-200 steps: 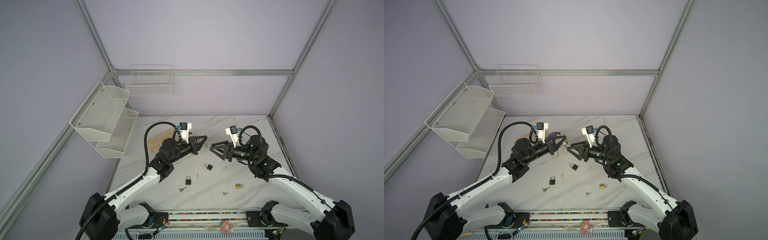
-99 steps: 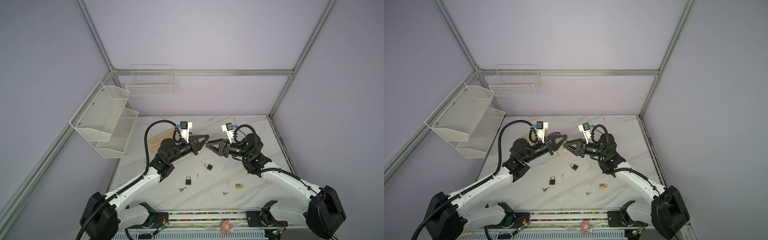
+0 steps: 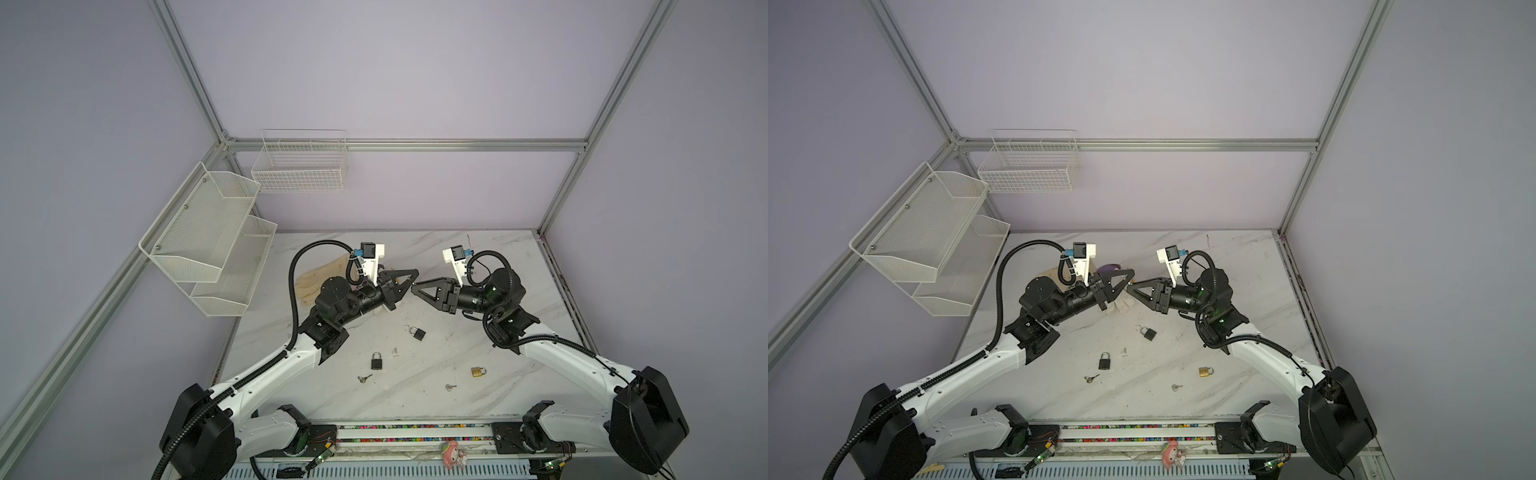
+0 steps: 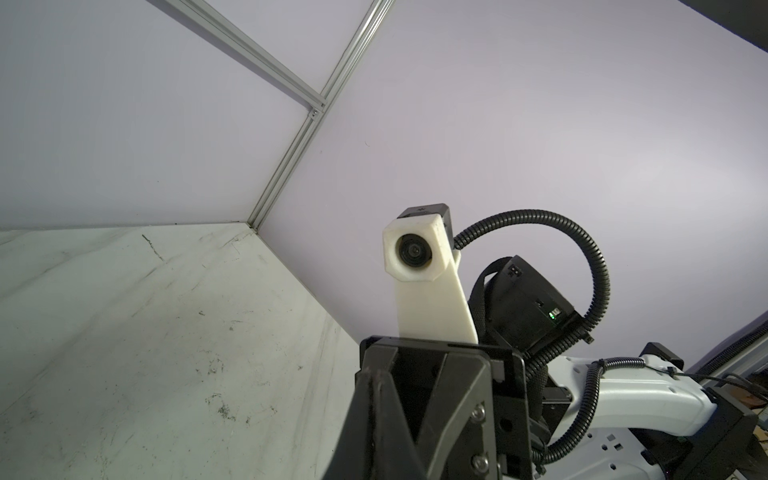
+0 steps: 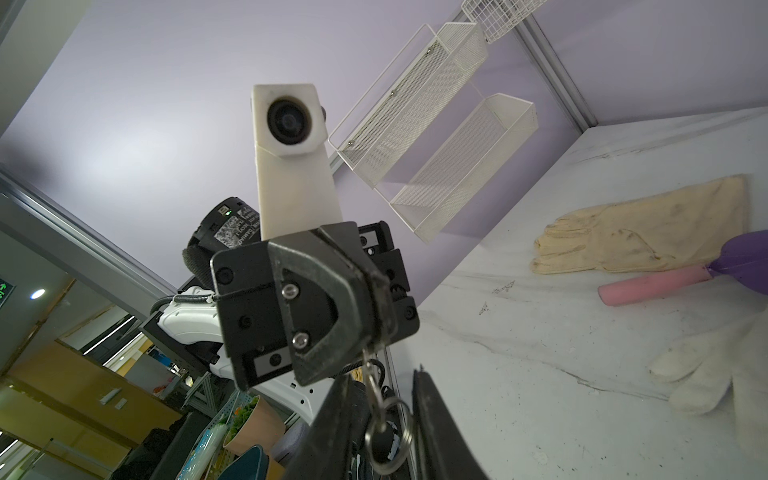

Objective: Unlock with the key
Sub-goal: 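Lift the key with the right gripper while the left gripper rises alongside, then lower the left gripper onto the black padlock and grasp its body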

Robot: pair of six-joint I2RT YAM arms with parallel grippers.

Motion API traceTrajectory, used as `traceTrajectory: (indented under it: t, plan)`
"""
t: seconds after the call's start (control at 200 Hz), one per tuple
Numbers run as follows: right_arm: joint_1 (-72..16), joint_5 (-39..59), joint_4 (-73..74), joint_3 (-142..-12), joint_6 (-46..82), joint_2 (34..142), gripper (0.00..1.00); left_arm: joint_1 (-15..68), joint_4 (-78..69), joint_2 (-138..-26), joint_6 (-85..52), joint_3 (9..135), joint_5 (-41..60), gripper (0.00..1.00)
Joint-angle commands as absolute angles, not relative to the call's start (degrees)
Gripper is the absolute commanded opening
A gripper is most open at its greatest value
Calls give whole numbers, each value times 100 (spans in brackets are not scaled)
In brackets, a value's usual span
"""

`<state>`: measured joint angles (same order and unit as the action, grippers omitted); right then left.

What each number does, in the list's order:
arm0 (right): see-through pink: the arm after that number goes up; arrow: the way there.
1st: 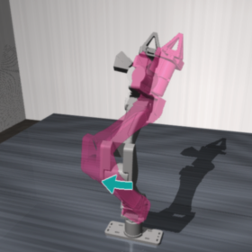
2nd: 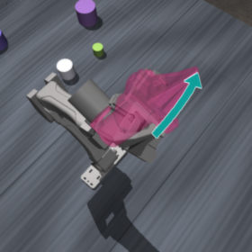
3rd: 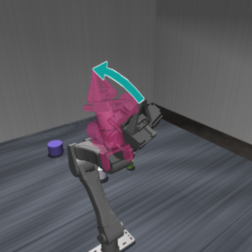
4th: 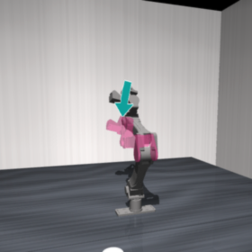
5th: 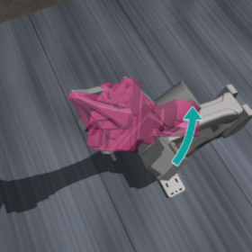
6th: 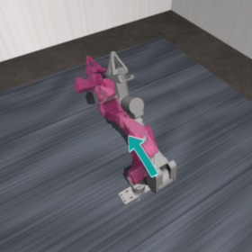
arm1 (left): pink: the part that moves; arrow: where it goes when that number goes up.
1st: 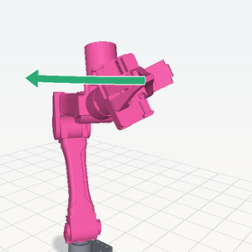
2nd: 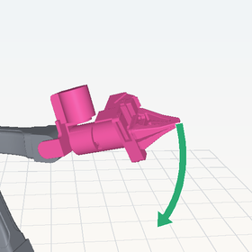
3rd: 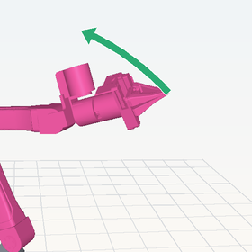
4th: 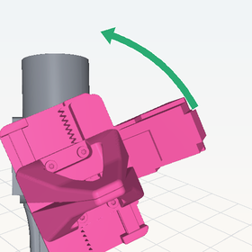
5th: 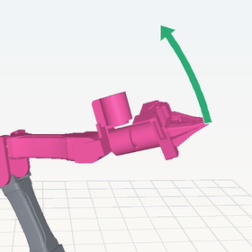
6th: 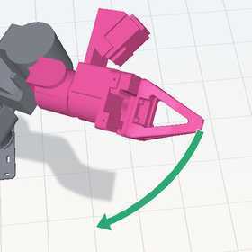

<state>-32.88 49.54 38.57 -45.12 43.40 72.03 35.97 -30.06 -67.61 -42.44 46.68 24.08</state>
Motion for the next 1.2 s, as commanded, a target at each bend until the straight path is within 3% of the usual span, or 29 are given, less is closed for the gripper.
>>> traceTrajectory:
  t: [0.0, 0.055, 0.205, 0.265, 0.42, 0.57, 0.685, 0.745, 0.89, 1.195]
  plan:
    - [-3274, 5021, 4219, -4500, 4449, 7229, 25, 3577, -3375, -6740, -4263, 4674, 2497, 0]
    - [-3270, 5004, 4214, -4500, 4455, 7233, 19, 3577, -3393, -6741, -4263, 4668, 2506, 0]
    - [-3265, 4905, 4211, -4474, 4446, 7170, 18, 3577, -3410, -6732, -4237, 4649, 2479, 0]
    - [-3261, 4865, 4210, -4465, 4431, 7132, 9, 3577, -3407, -6724, -4228, 4624, 2458, 0]
    - [-3252, 4793, 4204, -4457, 4447, 7069, 0, 3577, -3381, -6687, -4177, 4580, 2373, 0]
    - [-3228, 4634, 4149, -4401, 4506, 6981, 0, 3577, -3273, -6612, -4148, 4614, 2249, 0]
    - [-3090, 4494, 3715, -4372, 4457, 6851, 0, 3577, -2984, -6486, -4175, 4698, 2041, 43]
    - [-2963, 4451, 3360, -4343, 4447, 6766, 0, 3577, -2733, -6390, -4197, 4728, 1883, 55]
    - [-2666, 4357, 2447, -4181, 4222, 6431, 0, 3582, -1097, -6227, -4928, 4872, 676, 64]
    - [-1857, 3471, 209, -3737, 3227, 6185, 0, 4349, 1086, -7087, -6054, 5284, -127, 70]
